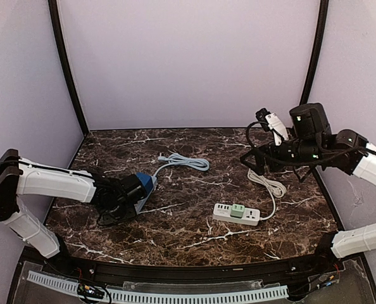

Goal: Insert the plug

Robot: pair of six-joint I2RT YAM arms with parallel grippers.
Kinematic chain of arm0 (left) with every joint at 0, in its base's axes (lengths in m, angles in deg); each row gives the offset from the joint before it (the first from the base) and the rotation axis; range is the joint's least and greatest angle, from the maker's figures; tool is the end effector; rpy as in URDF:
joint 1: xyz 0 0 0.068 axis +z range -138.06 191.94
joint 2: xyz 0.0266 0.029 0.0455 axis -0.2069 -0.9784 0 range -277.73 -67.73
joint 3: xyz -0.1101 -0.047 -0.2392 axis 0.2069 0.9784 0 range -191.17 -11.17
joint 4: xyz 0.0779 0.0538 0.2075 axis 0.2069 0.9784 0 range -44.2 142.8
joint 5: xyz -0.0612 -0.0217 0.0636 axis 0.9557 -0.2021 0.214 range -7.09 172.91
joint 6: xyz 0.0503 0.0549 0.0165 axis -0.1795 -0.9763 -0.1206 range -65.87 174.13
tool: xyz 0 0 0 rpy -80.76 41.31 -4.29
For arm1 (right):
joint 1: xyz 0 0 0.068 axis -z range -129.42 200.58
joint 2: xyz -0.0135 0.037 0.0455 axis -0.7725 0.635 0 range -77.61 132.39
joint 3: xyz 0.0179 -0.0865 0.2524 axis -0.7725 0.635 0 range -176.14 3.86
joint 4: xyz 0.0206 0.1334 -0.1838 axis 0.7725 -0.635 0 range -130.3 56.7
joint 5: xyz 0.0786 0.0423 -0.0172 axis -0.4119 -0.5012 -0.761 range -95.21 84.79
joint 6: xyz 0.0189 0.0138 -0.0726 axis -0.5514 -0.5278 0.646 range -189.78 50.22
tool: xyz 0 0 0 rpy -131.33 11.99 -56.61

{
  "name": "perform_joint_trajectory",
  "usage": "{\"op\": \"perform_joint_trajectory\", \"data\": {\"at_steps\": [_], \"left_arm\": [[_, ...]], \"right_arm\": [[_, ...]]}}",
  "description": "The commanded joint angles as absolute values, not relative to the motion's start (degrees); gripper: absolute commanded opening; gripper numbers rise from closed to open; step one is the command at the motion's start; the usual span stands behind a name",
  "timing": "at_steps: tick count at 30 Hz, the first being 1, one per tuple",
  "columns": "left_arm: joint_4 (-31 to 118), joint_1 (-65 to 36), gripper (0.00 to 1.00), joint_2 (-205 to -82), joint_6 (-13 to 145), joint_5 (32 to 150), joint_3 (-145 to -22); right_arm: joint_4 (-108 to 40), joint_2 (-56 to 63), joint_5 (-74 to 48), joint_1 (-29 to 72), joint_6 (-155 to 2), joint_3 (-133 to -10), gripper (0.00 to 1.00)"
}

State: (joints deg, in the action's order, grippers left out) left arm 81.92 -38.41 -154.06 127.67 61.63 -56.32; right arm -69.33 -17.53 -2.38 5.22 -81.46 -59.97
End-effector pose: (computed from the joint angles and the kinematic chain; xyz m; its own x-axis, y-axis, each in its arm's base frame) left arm 0.1647 -0.1620 0.1481 -0.8156 -0.4163 -0.4018 -0.4081 0.9062 -0.1105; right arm 0.1517 0.1493 0.3370 -0.5054 -0.2240 -0.8333 -0.5912 0.7933 0.1453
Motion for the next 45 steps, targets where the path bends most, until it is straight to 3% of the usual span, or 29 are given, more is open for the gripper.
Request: {"op": "perform_joint_trajectory", "data": {"at_steps": [1,9,18,26,30,45], "left_arm": [[84.71,-38.11,0.62,-154.28,127.82,61.59,-56.68],[84.62,-38.12,0.53,-152.00,122.79,61.83,-53.57],[83.48,-38.32,0.52,-145.80,114.46,63.85,-48.46],[82.17,-38.41,0.37,-135.36,113.23,64.35,-40.97],[82.52,-39.05,0.29,-131.21,110.70,63.85,-40.54],[83.07,-39.87,0.18,-118.18,99.37,69.28,-45.04]], "right_arm": [[-67.86,-16.26,-1.88,5.05,-79.62,-59.93,0.99],[-67.82,-15.47,-1.92,5.01,-77.86,-60.20,0.99],[-67.49,-14.89,-2.16,5.10,-75.80,-59.98,0.99],[-66.60,-12.80,-2.30,5.65,-75.10,-62.27,0.99],[-63.65,-12.53,-1.06,6.03,-78.64,-61.44,0.99],[-57.20,-9.57,-0.83,8.35,-84.78,-63.81,0.99]]}}
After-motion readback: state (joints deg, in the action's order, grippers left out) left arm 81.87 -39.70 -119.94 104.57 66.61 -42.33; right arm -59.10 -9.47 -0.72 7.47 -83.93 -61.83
